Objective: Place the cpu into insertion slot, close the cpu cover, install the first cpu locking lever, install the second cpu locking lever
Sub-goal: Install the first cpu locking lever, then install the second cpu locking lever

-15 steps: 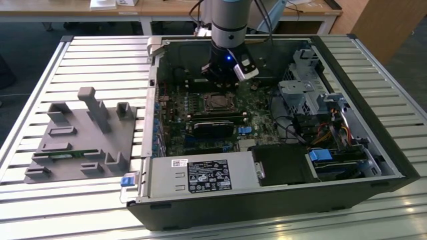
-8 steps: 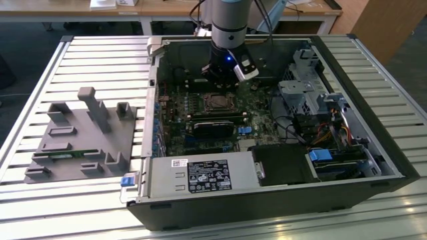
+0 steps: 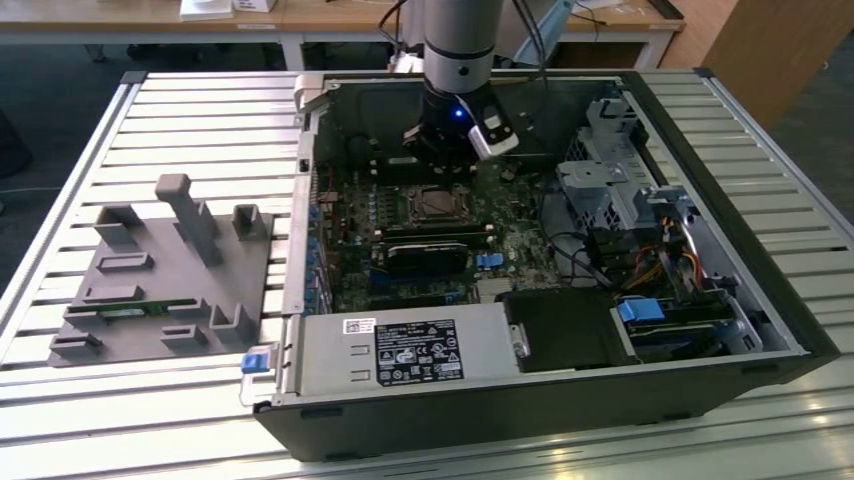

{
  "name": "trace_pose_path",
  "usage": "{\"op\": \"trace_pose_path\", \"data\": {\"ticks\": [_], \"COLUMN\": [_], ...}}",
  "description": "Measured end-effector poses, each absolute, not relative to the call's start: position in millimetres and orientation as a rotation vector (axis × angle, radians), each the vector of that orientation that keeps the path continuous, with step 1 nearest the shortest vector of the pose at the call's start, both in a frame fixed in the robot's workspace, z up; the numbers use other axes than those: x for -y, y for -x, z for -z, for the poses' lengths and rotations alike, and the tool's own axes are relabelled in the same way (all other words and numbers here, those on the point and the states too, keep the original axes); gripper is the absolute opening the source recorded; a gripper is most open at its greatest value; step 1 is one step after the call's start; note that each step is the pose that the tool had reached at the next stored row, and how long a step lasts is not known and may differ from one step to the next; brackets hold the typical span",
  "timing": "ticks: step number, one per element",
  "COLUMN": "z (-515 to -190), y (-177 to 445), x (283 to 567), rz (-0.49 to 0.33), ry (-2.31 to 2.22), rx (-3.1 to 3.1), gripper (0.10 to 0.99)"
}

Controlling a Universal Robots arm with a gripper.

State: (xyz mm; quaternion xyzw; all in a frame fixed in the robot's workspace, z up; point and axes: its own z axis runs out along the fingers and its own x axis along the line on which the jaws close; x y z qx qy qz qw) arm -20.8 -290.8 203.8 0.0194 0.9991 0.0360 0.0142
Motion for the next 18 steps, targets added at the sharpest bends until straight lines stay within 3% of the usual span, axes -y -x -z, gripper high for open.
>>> {"op": "trace_pose_path", "data": {"ticks": [18], "z": [-212.9], "y": [20.4], "x": [295.8], "rz": [-0.112], "ry": [-0.06], "rx": [-3.111], "gripper": [0.106]}}
